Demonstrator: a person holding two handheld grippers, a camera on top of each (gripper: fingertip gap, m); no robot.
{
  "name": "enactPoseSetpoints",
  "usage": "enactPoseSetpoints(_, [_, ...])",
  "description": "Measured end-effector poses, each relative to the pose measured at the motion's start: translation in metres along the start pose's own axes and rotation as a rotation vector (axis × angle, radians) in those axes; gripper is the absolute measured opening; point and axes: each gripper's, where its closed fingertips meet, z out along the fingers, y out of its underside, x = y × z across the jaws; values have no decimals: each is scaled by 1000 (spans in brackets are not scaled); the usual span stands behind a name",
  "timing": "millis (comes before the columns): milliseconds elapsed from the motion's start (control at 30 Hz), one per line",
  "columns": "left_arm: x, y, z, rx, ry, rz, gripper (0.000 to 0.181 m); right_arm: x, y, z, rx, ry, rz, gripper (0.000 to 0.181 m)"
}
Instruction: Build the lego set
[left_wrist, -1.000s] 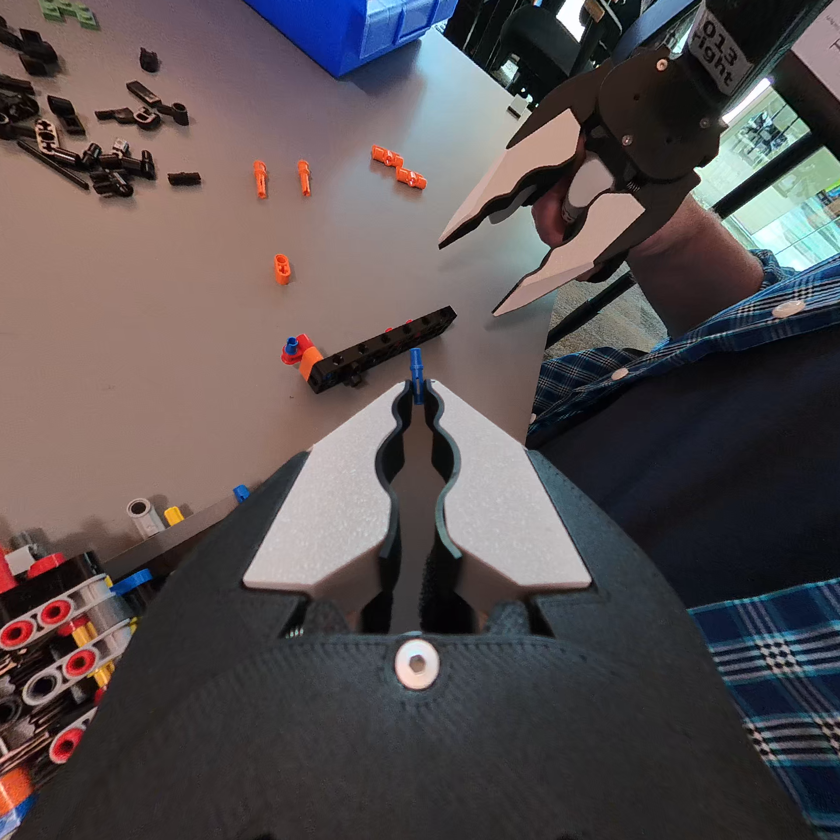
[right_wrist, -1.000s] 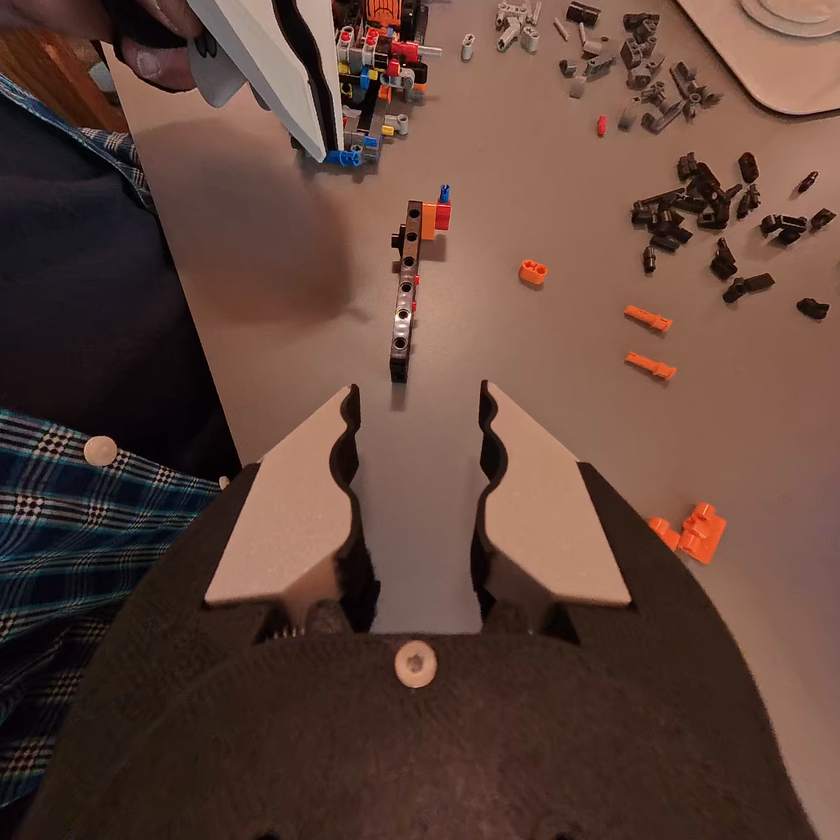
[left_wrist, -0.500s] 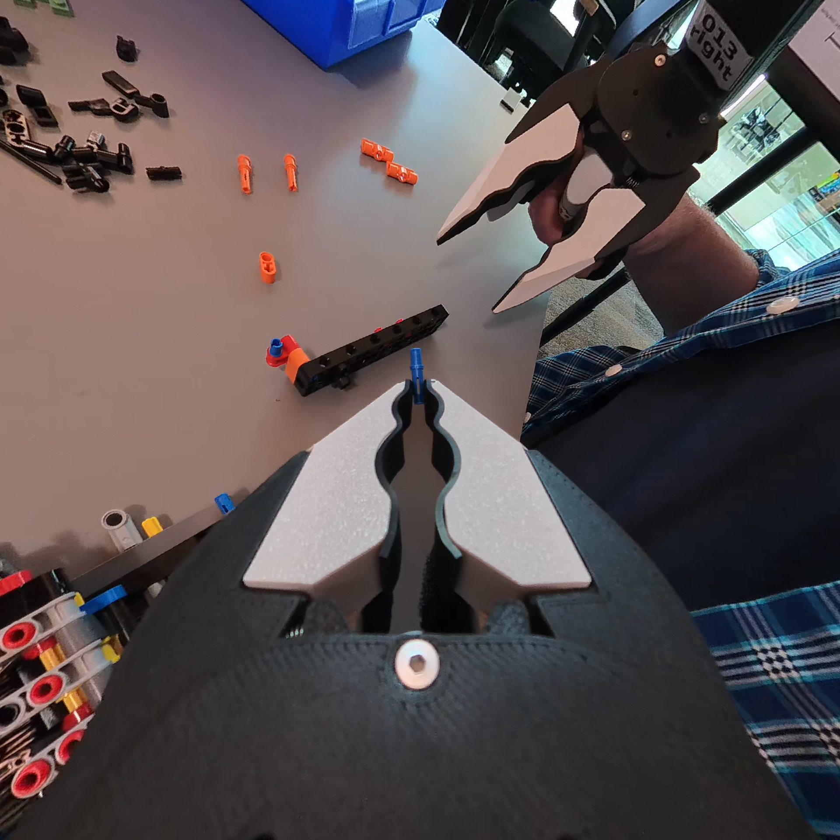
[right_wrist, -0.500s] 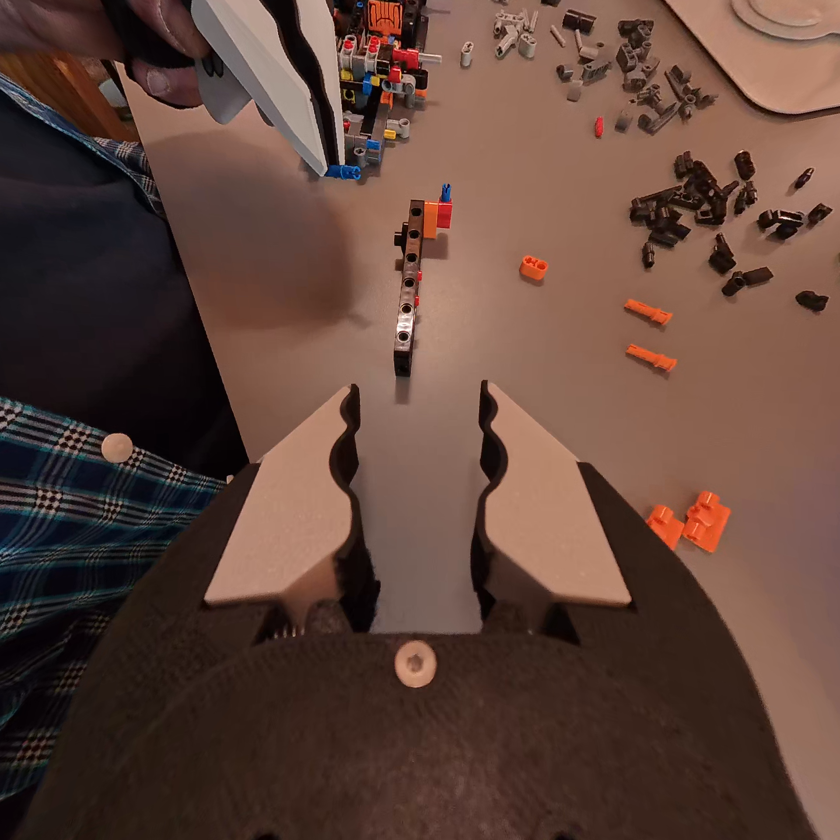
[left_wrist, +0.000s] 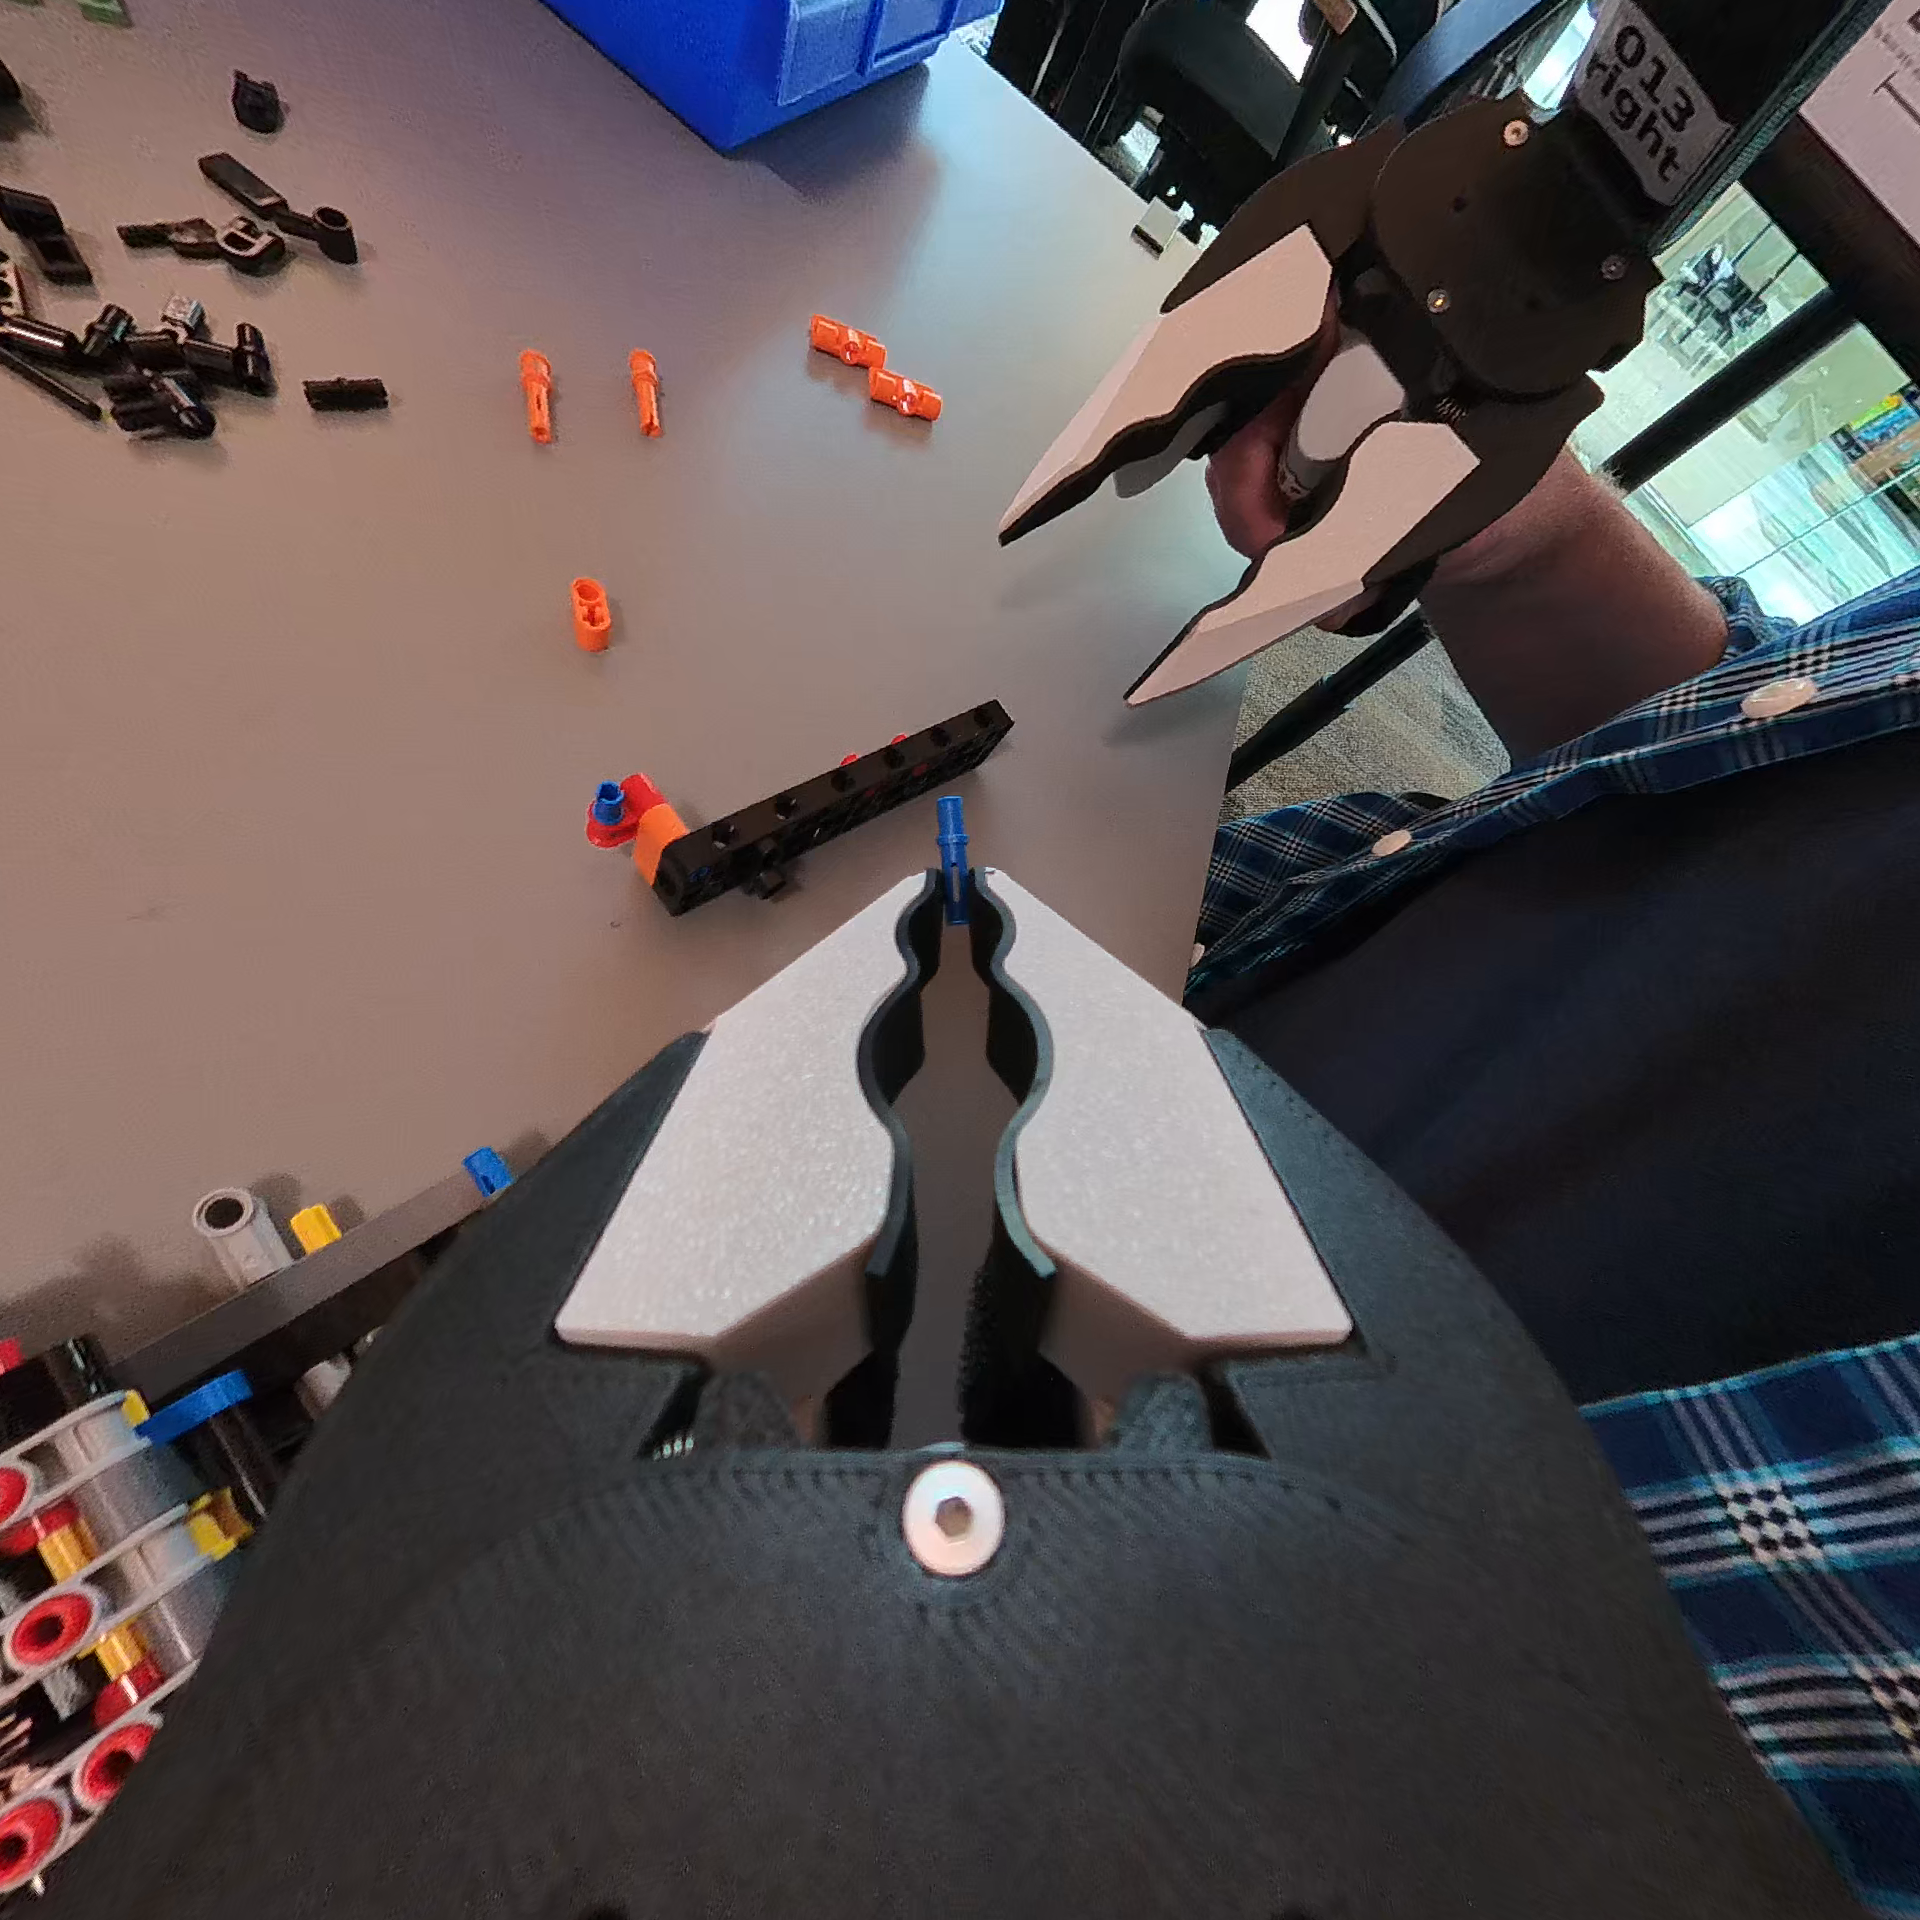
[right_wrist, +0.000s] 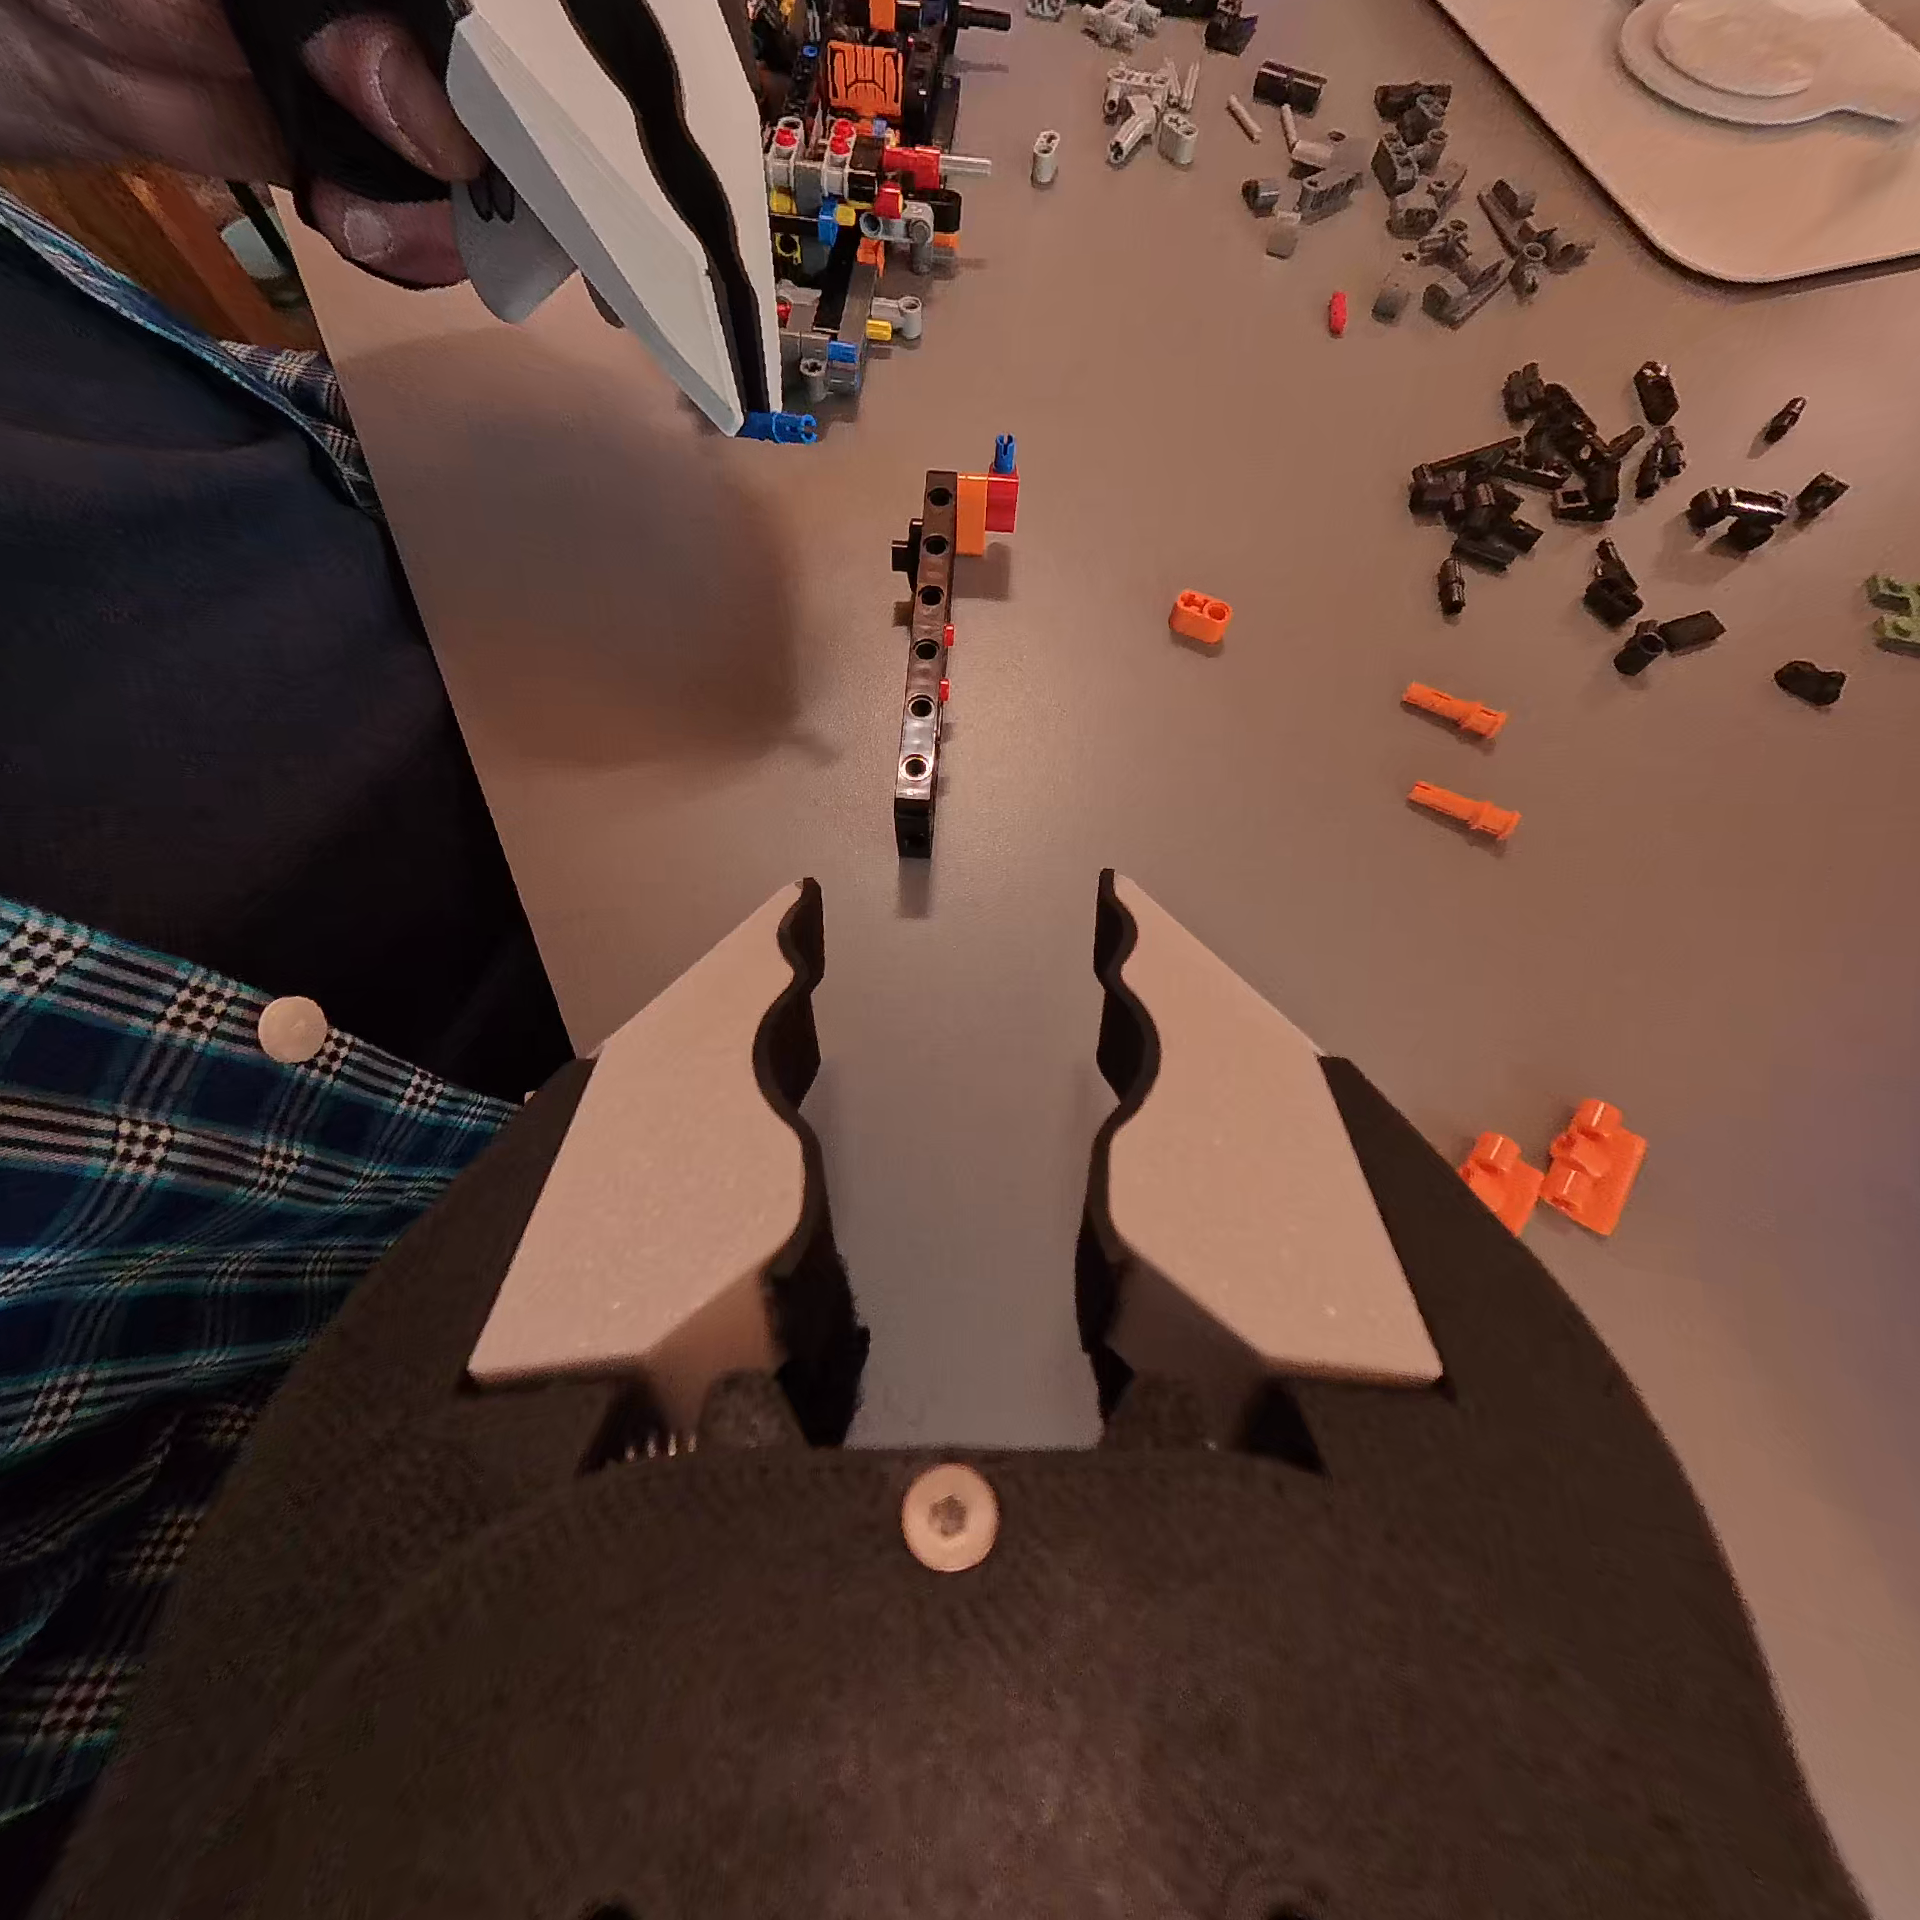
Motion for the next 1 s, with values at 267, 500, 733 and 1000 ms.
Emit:
enactPoseSetpoints(267, [6,1,2,-7,7,2,4,-2,6,-3,1,-3,24,51])
enactPoseSetpoints(500, [8,6,4,-16,11,-4,4,-8,21,-5,-13,-19,84,51])
enactPoseSetpoints(733, [13,5,8,-7,49,-54,4,-12,28,-3,-27,4,122,52])
enactPoseSetpoints(1000, [29,-2,13,69,224,-213,3,-14,20,-19,3,95,100,51])
